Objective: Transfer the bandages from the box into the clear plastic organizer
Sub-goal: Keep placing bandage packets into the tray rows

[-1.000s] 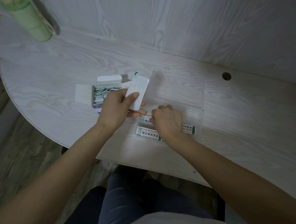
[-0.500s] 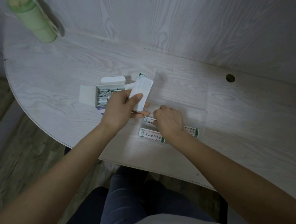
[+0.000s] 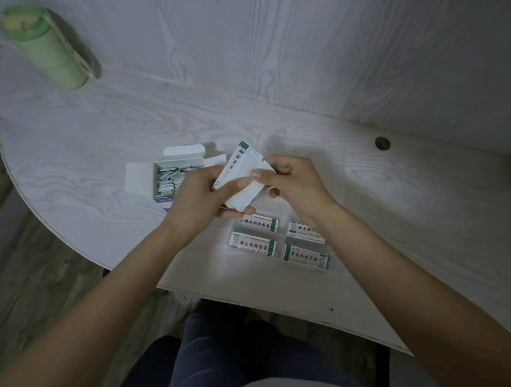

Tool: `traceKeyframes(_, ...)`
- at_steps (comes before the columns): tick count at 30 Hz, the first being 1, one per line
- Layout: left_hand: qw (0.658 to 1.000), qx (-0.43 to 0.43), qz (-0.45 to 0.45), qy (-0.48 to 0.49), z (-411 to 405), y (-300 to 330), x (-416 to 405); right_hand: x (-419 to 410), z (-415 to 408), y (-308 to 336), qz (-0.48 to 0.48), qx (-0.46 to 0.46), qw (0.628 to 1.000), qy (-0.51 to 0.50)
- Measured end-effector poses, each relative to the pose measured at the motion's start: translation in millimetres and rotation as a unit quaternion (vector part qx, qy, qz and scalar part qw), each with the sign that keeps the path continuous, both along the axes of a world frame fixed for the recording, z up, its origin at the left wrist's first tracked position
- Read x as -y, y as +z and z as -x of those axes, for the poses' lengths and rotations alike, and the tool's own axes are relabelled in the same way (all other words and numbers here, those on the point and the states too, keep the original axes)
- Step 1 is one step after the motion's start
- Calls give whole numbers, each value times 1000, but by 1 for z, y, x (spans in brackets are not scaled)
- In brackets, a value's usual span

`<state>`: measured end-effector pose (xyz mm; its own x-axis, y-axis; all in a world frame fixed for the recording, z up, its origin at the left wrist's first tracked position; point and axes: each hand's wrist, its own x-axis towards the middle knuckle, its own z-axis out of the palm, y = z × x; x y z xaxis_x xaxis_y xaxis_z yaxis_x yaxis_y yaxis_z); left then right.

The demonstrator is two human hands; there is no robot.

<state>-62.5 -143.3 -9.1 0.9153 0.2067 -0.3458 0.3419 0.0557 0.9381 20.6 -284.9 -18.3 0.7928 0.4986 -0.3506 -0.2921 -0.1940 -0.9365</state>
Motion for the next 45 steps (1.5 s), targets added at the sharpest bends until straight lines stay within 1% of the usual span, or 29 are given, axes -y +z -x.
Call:
traceKeyframes(3, 999, 7, -22, 22, -1, 0, 1, 5, -1, 3, 28, 8, 999, -15)
traceKeyframes(8, 998, -4, -56, 30, -3, -2, 1, 7, 1, 1, 59, 3, 998, -36)
traceKeyframes(11, 997, -14, -59, 46, -4, -2, 1, 8, 1, -1, 35, -10, 998, -49)
traceKeyframes(14, 997, -27, -21, 70, -5, -3, 2, 8, 3, -3, 1, -22, 999, -42)
traceKeyframes(17, 997, -35, 26, 70, -4, -2, 6, 5, 6, -3, 6, -33, 999, -40)
traceKeyframes(20, 997, -39, 42, 54, -3, -1, 8, 4, 6, -2, 19, -40, 998, -46)
traceKeyframes(23, 997, -47, 39, 46, -3, -1, 7, 4, 6, -1, 15, -45, 998, -48)
traceKeyframes(25, 998, -48, 11, 47, -4, -1, 7, 4, 7, 0, 8, -48, 998, -49)
traceKeyframes(27, 996, -48, -8, 73, -6, -1, 6, 4, 7, 1, 1, -52, 998, -47)
traceKeyframes(30, 992, -50, -2, 117, -7, 0, 5, 6, 7, 1, -23, -70, 996, -44)
traceKeyframes(34, 996, -54, 20, 72, -4, 0, 8, 3, 10, 0, -10, -81, 996, -43)
traceKeyframes(39, 991, -53, 112, 45, 0, 2, 8, 0, 12, 0, -1, -83, 995, -52)
traceKeyframes(43, 991, -87, 99, 14, 1, 3, 7, 2, 11, 0, -8, -97, 992, -75)
traceKeyframes(45, 991, -93, 97, 13, 2, 3, 7, 3, 11, 0, -35, -109, 989, -94)
